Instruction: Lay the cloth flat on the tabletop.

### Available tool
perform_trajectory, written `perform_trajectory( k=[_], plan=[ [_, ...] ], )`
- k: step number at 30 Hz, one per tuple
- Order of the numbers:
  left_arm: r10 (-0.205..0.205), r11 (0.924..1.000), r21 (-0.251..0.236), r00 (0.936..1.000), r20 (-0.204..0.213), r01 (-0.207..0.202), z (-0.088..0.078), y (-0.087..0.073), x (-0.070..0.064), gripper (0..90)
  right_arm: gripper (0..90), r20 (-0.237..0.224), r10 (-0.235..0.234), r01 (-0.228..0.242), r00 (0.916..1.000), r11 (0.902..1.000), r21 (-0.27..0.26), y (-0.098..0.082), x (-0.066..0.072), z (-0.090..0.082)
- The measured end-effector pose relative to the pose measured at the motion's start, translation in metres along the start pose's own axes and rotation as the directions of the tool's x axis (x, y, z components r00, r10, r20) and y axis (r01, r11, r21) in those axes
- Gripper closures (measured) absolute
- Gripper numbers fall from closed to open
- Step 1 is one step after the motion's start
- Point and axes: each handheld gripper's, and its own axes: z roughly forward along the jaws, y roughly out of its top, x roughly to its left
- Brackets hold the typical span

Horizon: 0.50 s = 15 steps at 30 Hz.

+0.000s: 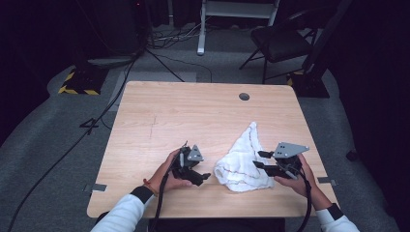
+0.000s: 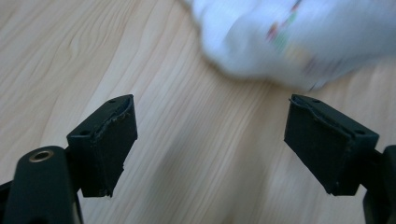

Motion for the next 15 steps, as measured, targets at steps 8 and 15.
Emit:
perform_trajectory(
  k=[8,15],
  plan=[
    [0.075,0.9963,-0.046,0.9952,0.062,-0.072,0.013,0.025,-0.019,19.8,56.4,0.067,0.074,-0.081,0.9951,0.9888,0.125,-0.029,-0.035,0.01],
    [0.147,0.9889,0.004,0.983,0.11,-0.149,0.009,0.018,-0.013,63.7,61.7,0.045,0.127,-0.132,0.9909,0.9814,0.139,-0.043,-0.046,0.006]
  ],
)
